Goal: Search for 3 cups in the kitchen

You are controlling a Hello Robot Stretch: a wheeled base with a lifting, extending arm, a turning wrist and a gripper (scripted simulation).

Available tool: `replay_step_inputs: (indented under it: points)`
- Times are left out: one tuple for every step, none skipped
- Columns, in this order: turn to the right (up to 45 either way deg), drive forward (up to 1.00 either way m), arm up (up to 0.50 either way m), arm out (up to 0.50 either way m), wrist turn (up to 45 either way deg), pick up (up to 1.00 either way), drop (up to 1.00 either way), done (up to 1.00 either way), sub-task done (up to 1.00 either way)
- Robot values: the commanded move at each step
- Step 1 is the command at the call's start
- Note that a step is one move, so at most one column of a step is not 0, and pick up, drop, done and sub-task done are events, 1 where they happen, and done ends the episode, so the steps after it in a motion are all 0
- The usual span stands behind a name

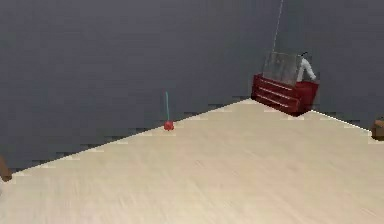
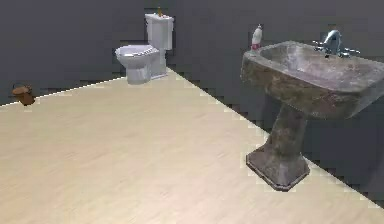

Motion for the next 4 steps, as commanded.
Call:
replay_step_inputs:
  points:
    - [-30.0,0.00,0.00,0.00,0.0,0.00,0.00,0.00,0.00]
    - [0.0,0.50,0.00,0.00,0.0,0.00,0.00,0.00,0.00]
    - [-33.0,0.00,0.00,0.00,0.0,0.00,0.00,0.00,0.00]
    - [0.0,0.80,0.00,0.00,0.0,0.00,0.00,0.00,0.00]
